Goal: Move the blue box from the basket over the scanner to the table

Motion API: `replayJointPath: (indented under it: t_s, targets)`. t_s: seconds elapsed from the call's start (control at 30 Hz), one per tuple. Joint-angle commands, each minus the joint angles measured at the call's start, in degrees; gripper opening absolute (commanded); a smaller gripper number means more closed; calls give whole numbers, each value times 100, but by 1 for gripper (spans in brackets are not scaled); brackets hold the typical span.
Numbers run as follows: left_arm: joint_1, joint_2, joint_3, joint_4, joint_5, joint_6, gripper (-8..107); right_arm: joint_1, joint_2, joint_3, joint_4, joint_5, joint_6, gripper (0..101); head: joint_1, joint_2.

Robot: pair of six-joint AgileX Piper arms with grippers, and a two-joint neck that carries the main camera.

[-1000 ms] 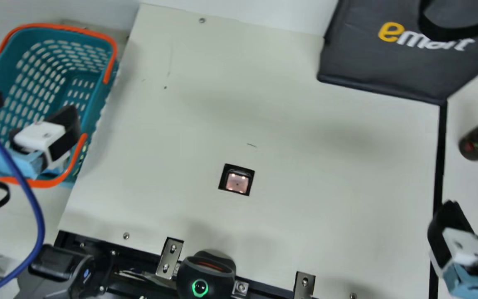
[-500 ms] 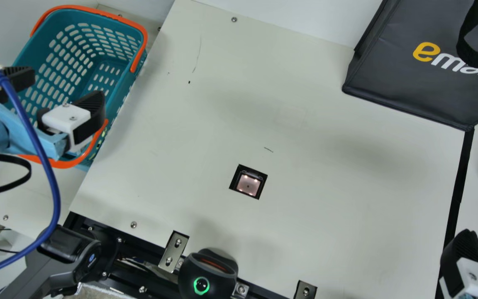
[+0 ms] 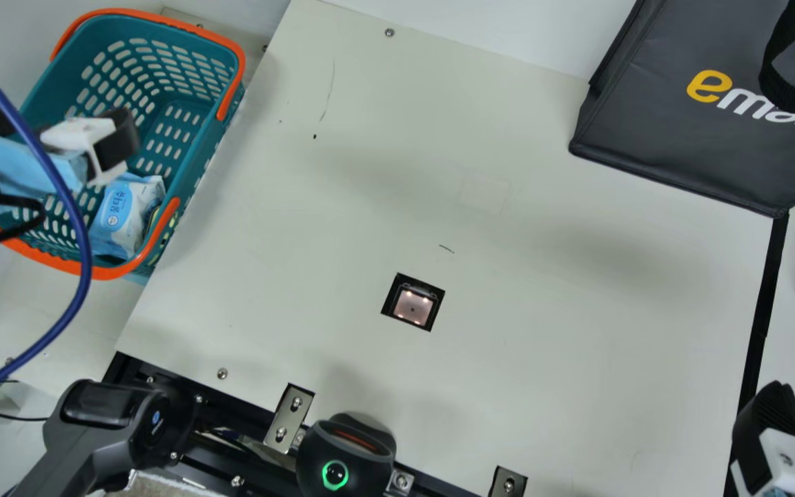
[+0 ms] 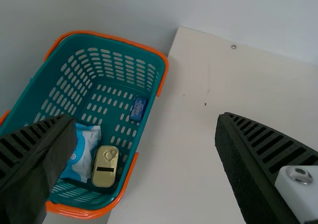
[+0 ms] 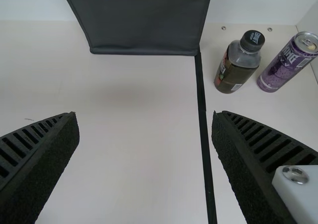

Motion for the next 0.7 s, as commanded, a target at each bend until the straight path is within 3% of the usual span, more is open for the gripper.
replayJointPath:
  t_s: [0.0, 0.33, 0.67]
  targets:
    - [542, 99, 7, -133, -59, 184, 90, 0, 0, 0, 0, 0, 0, 95, -166, 23]
    - [1944, 1054, 37, -1193, -518, 2046, 90, 0, 0, 0, 0, 0, 0, 95, -166, 23]
    - [2514, 2370, -52, -2232, -810, 3916, 90, 0, 0, 0, 0, 0, 0, 95, -166, 23]
